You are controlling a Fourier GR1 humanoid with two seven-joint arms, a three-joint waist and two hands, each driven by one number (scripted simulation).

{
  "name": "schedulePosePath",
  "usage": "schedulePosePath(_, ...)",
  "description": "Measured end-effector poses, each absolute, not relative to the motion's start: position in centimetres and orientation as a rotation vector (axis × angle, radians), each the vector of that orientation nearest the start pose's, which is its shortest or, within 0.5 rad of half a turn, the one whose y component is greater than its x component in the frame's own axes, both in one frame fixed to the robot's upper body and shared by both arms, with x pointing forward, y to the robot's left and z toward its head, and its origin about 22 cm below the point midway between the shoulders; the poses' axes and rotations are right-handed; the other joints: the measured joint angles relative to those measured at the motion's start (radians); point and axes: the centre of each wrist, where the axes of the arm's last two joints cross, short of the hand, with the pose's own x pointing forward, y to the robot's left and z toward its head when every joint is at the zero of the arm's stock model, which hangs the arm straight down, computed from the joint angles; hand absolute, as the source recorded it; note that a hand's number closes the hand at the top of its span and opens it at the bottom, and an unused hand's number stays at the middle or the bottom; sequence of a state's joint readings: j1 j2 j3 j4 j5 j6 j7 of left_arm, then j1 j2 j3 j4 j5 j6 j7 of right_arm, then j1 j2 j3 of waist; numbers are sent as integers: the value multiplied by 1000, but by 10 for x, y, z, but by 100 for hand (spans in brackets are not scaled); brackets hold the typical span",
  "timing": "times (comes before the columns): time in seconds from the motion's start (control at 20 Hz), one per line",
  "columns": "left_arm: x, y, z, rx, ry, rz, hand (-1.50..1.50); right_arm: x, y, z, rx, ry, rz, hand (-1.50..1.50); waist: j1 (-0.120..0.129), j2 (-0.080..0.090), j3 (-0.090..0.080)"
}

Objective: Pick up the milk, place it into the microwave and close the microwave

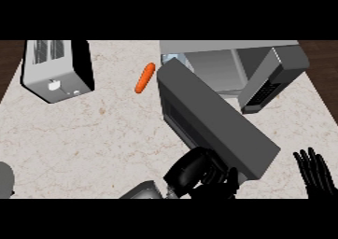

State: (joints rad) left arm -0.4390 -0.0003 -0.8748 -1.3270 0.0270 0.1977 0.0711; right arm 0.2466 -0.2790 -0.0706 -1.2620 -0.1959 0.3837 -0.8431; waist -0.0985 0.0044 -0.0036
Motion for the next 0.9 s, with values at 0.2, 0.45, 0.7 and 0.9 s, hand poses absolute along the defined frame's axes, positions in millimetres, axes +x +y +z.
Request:
schedulePosePath(0.2,238,5,16,-384,-1561,-798,150,152,-343,-71,228,-1929,45,-150,-34,6,-1)
schedulePosePath(0.45,252,2,17,-359,-1586,-681,-150,162,-340,-49,290,-1963,81,-150,-78,18,-2)
schedulePosePath(0.7,269,3,19,-311,-1629,-569,-150,167,-337,-32,345,-1975,104,-150,-115,30,-3)
schedulePosePath(0.9,288,4,28,-247,-1670,-474,150,168,-335,-21,396,-1972,123,-150,-141,36,-2)
